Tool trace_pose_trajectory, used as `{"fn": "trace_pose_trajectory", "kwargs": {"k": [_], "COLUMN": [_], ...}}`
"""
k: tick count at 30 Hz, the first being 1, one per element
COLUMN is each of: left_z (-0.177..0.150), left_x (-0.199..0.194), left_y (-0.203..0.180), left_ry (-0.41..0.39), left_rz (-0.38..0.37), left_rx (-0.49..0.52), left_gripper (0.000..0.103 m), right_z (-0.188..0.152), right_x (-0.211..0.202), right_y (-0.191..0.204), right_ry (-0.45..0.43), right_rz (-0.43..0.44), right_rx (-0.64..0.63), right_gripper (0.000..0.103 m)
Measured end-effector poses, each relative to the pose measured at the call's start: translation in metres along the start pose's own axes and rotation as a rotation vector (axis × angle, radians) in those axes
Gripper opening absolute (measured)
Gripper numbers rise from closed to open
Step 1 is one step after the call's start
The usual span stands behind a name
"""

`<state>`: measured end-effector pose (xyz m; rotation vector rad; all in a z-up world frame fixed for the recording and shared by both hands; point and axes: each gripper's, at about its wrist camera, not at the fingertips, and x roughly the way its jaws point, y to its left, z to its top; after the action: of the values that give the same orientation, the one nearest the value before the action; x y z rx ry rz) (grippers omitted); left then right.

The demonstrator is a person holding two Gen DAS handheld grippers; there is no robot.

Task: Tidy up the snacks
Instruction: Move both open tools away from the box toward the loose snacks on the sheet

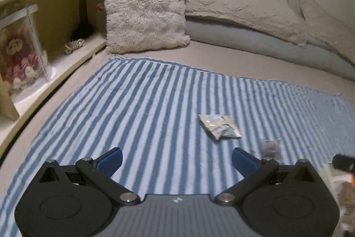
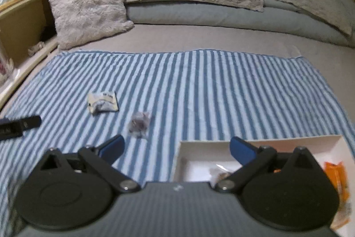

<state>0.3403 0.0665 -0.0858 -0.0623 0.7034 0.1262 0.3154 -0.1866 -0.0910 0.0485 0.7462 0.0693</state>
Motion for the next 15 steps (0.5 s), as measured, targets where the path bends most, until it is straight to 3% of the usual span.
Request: {"fn": "trace_pose_trajectory", "kwargs": {"k": [4, 10, 15], "left_z": [0.013, 0.024, 0.024], "left_x": [0.021, 0.052, 0.080], "left_y": [-0.003, -0.022, -0.024], "left_ry": [0.000, 0.003, 0.017], "left_rz": [0.005, -0.046, -0.030], "left_rx": [0.006, 0.016, -0.076], "left_gripper": [0.103, 0.103, 0.103], "right_z": [0.010, 0.022, 0.029], "right_x": [0.018, 0.048, 0.076], "right_y": [0.001, -0.005, 0.002], "right_ry": [0.012, 0.047, 0.088], "right_rz": [0.056, 0.151, 0.167], "right_rx": [0.105, 0.267, 0.305], "right_gripper": [0.088, 0.074, 0.069]}}
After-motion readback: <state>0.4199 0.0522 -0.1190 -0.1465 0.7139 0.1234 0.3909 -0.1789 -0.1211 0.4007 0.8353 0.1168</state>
